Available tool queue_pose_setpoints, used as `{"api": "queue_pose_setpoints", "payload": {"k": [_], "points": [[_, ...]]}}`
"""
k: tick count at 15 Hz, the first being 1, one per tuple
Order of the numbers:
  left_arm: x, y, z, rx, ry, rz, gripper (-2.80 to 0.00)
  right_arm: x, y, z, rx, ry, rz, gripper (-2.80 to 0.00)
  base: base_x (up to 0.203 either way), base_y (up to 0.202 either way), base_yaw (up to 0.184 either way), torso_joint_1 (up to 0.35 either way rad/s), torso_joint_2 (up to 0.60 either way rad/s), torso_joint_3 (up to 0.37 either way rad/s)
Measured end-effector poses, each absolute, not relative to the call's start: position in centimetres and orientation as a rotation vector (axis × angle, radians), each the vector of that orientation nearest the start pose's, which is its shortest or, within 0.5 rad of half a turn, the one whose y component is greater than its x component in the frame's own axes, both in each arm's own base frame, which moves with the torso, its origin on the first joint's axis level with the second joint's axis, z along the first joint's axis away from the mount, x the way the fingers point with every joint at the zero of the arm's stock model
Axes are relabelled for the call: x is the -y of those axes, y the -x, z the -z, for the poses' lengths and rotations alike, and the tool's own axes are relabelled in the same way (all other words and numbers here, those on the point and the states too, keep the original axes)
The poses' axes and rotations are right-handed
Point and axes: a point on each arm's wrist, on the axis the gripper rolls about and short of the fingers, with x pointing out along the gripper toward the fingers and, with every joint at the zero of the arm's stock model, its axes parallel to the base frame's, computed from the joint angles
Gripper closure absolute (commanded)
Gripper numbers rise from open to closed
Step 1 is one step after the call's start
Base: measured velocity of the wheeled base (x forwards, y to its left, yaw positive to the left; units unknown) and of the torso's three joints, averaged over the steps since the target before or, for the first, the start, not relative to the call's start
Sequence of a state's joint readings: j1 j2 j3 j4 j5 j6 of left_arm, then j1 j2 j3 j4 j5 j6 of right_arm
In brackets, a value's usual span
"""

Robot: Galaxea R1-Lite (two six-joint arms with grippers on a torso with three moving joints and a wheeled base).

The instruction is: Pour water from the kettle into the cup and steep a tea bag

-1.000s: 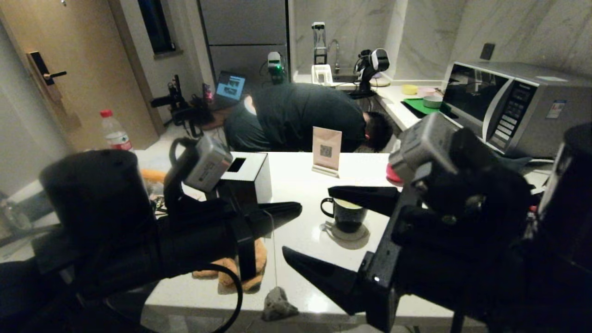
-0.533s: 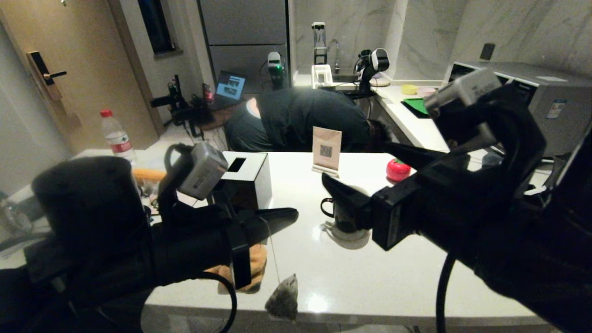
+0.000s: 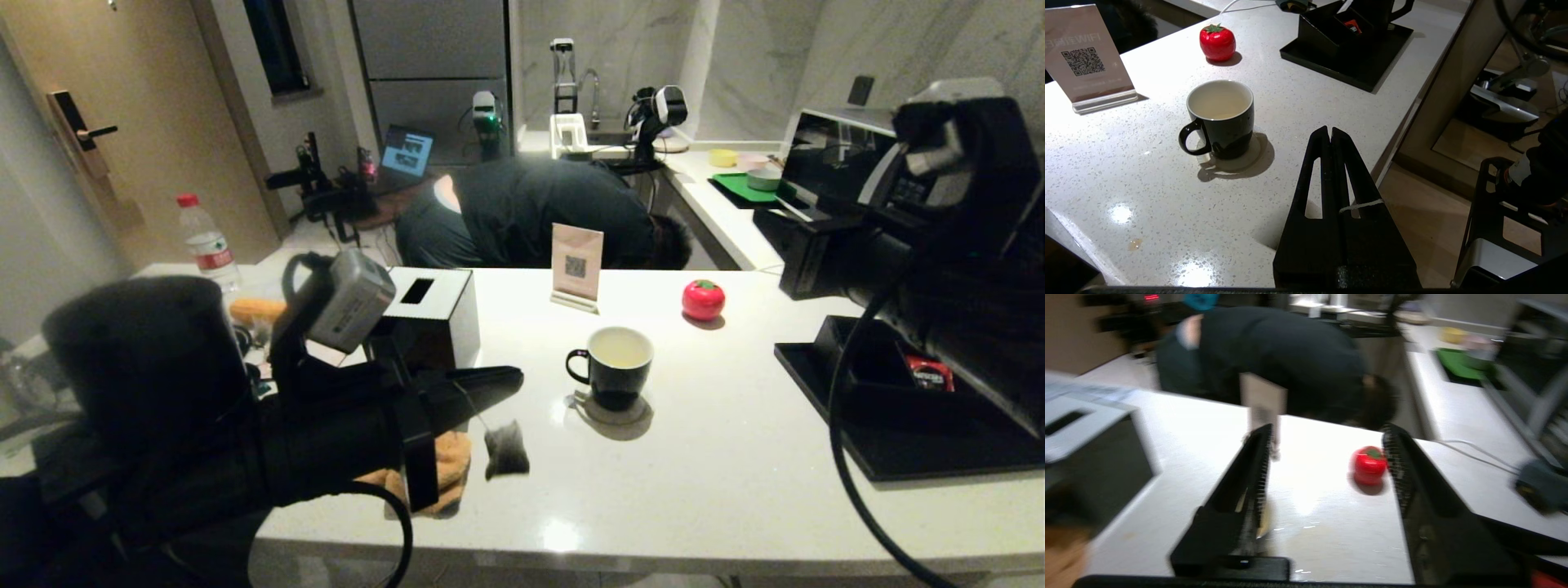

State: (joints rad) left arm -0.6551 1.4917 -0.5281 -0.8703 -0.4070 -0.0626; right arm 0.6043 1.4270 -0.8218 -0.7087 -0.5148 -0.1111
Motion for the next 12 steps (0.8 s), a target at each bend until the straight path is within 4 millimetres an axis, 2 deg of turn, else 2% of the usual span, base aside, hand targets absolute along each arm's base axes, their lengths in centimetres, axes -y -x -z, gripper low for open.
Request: {"api": "queue_pose_setpoints", "payload": {"k": [4, 6, 9, 12], "points": [[15.2, -18.3, -18.9, -0.129, 0.044, 1.058, 0.0, -7.8, -20.8, -25.8, 0.163, 0.016, 0.112, 0.0, 0.0, 0.0, 0.0, 0.0, 0.0, 0.0], [15.2, -18.3, -19.0, -0.128, 0.044, 1.058, 0.0, -4.8, -20.2, -24.6, 0.206, 0.004, 0.23, 0.0, 0.0, 0.0, 0.0, 0.0, 0.0, 0.0], [15.1, -18.3, -18.7, -0.14, 0.044, 1.053, 0.0, -1.2, -17.4, -22.5, 0.21, 0.009, 0.375, 0.0, 0.0, 0.0, 0.0, 0.0, 0.0, 0.0], [14.6, -18.6, -18.6, -0.144, 0.045, 1.029, 0.0, 1.0, -13.6, -20.0, 0.179, 0.025, 0.494, 0.0, 0.0, 0.0, 0.0, 0.0, 0.0, 0.0]]}}
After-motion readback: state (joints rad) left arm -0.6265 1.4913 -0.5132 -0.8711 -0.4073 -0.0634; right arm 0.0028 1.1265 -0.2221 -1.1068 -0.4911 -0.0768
